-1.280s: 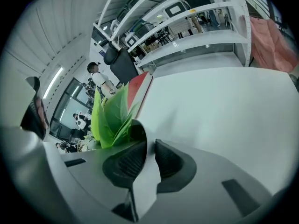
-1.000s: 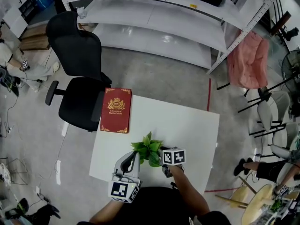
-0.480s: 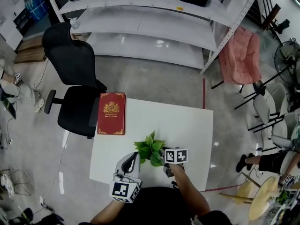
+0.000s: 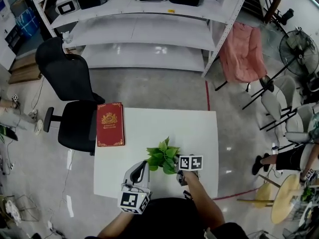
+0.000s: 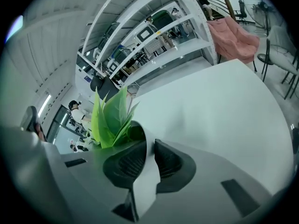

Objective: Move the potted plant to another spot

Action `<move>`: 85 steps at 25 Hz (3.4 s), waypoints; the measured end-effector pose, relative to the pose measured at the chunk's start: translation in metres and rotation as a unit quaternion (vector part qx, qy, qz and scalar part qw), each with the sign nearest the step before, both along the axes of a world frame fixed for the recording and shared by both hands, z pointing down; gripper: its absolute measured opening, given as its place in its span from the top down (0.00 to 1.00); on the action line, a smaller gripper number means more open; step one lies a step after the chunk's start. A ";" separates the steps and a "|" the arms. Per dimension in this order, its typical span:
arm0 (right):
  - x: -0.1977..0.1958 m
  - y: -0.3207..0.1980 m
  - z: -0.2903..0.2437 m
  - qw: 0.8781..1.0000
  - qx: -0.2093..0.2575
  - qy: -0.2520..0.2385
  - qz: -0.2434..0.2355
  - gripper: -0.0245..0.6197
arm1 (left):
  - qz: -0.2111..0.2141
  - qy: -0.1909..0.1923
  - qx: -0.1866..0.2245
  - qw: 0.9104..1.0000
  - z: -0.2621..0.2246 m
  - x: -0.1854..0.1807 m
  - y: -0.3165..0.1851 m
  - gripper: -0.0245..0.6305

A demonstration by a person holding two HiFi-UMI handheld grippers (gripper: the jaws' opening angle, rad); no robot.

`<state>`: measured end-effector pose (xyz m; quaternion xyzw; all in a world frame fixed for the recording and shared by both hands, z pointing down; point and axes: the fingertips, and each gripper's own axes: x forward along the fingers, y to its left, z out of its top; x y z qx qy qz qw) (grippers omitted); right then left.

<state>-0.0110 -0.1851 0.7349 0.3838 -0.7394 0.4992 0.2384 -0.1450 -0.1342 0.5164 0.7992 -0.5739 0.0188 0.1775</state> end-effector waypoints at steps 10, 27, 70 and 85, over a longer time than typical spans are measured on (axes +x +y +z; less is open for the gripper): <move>0.063 -0.013 -0.003 0.998 0.001 0.003 0.064 0.88 | 0.036 -0.008 0.014 0.999 -0.006 0.030 0.000 0.93; 0.140 -0.062 0.003 0.987 0.005 -0.003 0.159 0.88 | 0.052 -0.016 0.004 0.999 0.002 0.045 -0.018 0.93; 0.162 -0.081 0.020 0.978 -0.034 -0.025 0.206 0.81 | 0.137 -0.016 0.011 0.990 0.018 0.118 -0.077 0.93; 0.172 -0.083 -0.005 0.973 0.000 -0.014 0.231 0.76 | 0.132 -0.004 0.014 0.991 0.013 0.109 -0.066 0.93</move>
